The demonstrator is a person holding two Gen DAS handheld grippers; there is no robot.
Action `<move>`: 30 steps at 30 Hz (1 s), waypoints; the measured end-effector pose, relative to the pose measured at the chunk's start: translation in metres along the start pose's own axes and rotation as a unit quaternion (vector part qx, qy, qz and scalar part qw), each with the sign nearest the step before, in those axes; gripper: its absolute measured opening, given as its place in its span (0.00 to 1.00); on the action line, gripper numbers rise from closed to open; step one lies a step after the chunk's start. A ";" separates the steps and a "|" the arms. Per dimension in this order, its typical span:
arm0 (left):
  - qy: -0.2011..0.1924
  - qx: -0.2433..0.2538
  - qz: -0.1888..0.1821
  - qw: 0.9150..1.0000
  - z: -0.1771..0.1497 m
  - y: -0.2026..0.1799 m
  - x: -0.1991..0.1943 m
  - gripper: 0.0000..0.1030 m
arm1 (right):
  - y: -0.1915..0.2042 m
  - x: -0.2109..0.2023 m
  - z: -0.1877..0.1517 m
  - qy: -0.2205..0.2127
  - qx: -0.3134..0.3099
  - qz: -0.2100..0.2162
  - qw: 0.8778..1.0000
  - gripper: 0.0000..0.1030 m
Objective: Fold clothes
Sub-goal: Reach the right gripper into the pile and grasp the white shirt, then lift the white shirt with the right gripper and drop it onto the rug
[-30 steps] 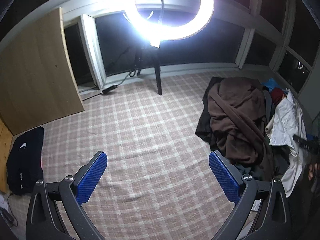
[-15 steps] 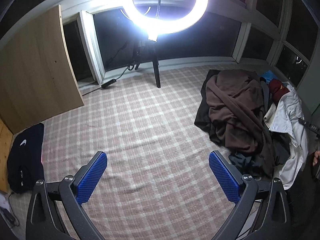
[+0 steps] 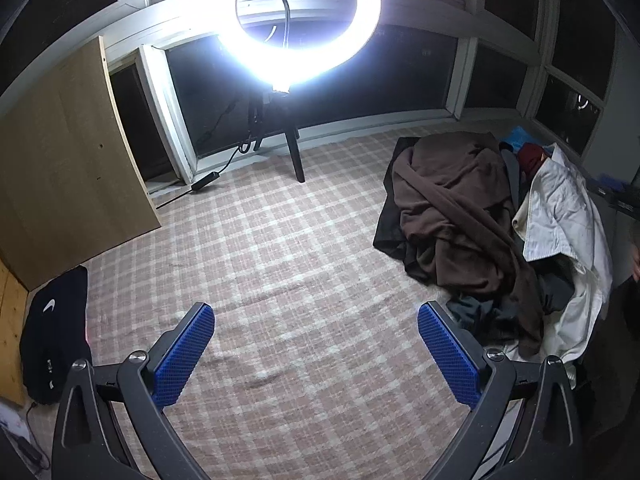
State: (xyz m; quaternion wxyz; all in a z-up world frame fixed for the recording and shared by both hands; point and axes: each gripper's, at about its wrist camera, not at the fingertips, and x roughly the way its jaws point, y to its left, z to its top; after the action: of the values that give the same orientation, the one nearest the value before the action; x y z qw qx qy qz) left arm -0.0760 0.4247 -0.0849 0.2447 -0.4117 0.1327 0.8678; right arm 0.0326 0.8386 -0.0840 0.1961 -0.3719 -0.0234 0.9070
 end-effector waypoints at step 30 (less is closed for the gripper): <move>0.016 -0.022 -0.010 1.000 -0.006 0.020 0.012 0.99 | -0.131 -0.127 0.095 -0.185 0.226 0.229 0.928 0.02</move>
State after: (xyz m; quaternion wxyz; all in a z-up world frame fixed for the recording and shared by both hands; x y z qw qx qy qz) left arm -0.0894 0.4092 -0.0974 0.2423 -0.4326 0.1128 0.8611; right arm 0.0948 0.9220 0.0938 0.0540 -0.1381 0.2322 0.9613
